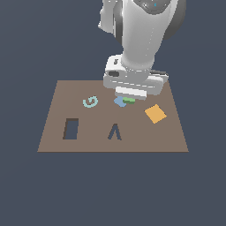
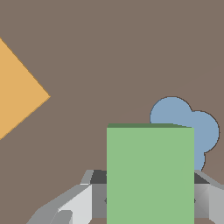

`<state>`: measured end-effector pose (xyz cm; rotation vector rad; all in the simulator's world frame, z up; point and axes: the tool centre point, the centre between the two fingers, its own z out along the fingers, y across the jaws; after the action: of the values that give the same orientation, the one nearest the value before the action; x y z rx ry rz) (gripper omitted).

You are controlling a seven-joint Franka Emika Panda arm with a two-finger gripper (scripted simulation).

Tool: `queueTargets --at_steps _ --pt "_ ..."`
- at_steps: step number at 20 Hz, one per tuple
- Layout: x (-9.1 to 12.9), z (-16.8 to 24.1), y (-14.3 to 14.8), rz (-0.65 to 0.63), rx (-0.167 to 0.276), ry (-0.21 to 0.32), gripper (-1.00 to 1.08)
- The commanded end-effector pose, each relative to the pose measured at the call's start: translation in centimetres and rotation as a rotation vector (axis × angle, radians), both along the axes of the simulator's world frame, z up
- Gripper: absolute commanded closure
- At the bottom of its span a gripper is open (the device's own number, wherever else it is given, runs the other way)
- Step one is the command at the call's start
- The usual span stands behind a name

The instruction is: Insert a designated object into the corresponding slot on a board.

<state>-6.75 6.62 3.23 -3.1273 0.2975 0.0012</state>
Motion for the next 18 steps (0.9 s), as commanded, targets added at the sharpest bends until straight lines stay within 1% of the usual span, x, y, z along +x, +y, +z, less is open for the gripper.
queueTargets --at_steps 1,7,13,18 --pt "1.0 0.1 -2.1 0.018 0.0 -0.001 1.08" --pt "3.8 0.3 -7.6 0.071 0.0 -0.001 1.08" --pt "7.1 0.5 -13.1 0.125 0.0 -0.001 1.08" --pt "9.7 0.6 -16.7 0.164 0.0 0.0 1.08"
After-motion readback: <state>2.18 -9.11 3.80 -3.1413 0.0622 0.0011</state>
